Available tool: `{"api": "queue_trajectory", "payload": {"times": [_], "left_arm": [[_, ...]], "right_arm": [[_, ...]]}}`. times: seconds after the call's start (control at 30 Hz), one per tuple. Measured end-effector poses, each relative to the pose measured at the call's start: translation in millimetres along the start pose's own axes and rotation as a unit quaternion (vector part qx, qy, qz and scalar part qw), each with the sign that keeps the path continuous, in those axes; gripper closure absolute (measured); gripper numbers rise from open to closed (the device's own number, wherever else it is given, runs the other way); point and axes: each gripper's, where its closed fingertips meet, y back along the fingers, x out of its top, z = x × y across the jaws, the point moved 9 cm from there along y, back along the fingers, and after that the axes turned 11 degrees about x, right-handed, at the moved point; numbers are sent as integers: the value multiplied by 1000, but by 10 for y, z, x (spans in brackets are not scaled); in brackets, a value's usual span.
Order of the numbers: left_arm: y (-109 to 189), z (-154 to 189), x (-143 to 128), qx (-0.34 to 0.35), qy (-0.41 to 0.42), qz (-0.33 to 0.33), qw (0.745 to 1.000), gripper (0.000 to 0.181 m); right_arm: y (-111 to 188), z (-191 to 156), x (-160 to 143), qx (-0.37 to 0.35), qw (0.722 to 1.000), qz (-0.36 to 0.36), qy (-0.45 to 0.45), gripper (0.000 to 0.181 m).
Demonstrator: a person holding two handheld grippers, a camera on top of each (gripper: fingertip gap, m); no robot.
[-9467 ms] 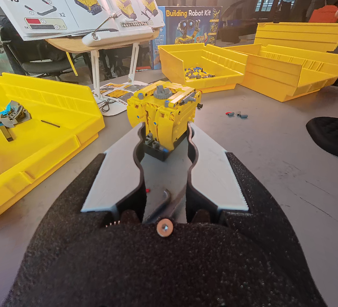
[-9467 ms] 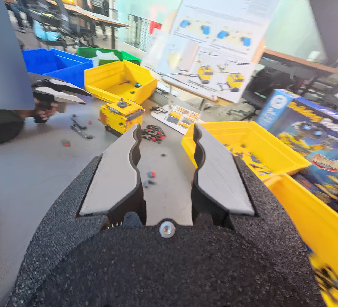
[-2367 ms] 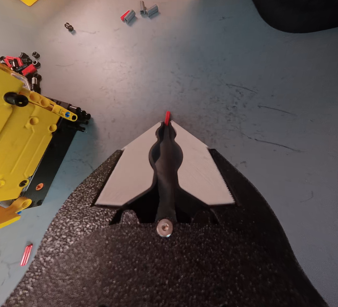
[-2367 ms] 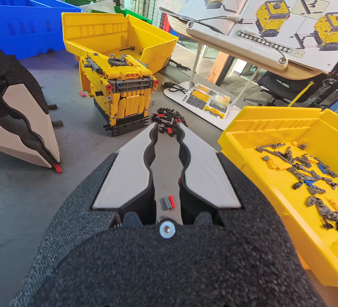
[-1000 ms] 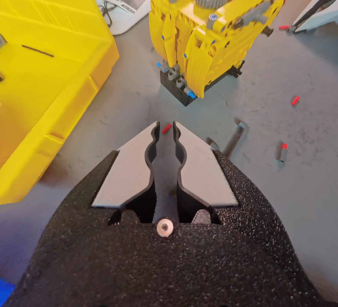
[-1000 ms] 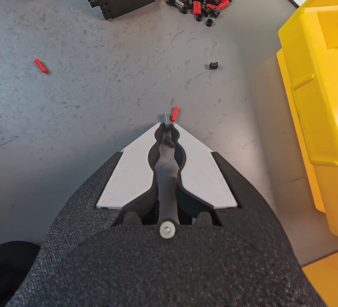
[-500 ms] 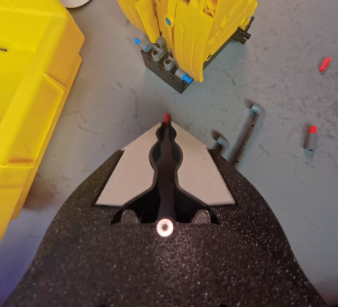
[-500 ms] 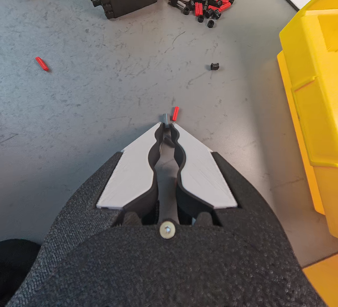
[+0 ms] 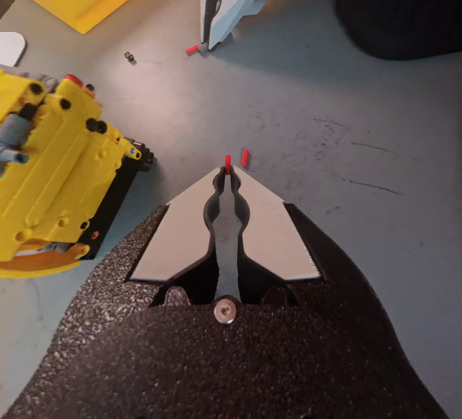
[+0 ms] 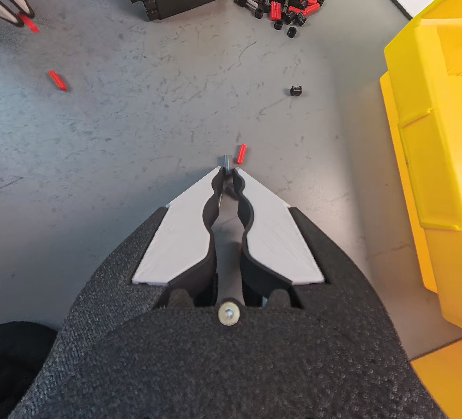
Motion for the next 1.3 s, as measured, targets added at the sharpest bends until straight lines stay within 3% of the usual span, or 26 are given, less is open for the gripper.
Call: {"api": "queue_trajectory", "payload": {"times": [0.27,0.57,0.73,1.3], "left_arm": [[-211,206,-9,-29,-31,-29,999,179],[-220,195,-15,-34,-29,-30,999,179],[-204,182,-31,-35,-28,-30,999,179],[-224,342,33,-56,-50,-34,997,179]], "right_arm": [[12,-106,1,38,998,1,44,175],[-60,-596,210,131,973,39,187,175],[-171,-712,230,153,967,26,204,175],[-354,-998,323,153,956,11,250,175]]}}
